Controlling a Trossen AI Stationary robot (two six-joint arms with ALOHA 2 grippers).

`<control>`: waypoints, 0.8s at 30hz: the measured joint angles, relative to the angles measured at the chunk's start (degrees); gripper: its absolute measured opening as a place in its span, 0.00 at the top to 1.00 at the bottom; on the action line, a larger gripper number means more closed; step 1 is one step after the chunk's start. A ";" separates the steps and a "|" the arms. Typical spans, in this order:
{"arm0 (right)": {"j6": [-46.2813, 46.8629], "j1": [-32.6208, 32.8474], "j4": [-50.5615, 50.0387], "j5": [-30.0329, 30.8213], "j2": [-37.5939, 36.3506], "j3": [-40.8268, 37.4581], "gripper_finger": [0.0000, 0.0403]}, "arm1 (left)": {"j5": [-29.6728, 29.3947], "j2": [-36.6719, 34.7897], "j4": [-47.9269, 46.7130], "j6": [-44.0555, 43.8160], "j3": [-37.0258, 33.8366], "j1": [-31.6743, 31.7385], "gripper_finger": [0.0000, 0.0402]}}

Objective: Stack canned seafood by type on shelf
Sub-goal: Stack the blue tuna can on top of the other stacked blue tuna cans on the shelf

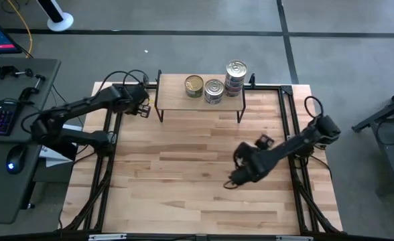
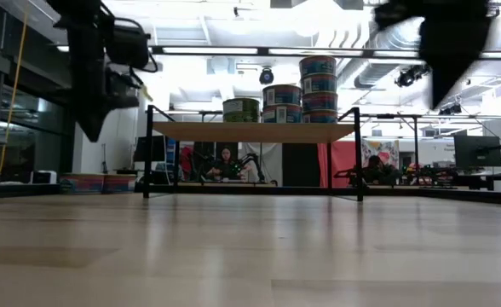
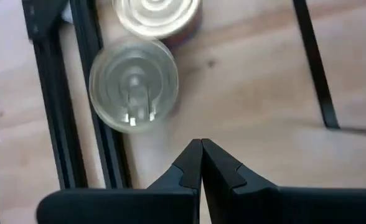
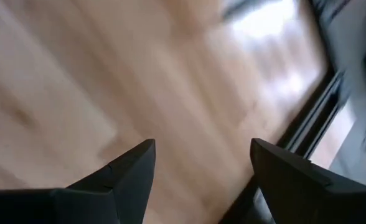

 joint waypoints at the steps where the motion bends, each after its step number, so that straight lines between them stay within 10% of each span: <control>1: 2.13 0.54 0.08 -2.18 -0.87 -1.61 0.38 | -1.10 0.29 1.80 0.78 -0.64 0.65 1.00; 5: 7.23 1.76 0.04 -5.69 -2.74 -5.14 0.52 | -3.71 1.87 8.43 0.09 -3.93 3.59 1.00; 10: 9.42 3.25 3.99 -5.49 -2.75 -5.48 0.95 | -5.86 2.76 15.35 -4.19 -9.93 4.67 1.00; 24: 13.39 3.25 12.70 -5.08 -2.73 -5.40 0.99 | -15.12 2.68 33.21 -11.45 -21.73 5.47 1.00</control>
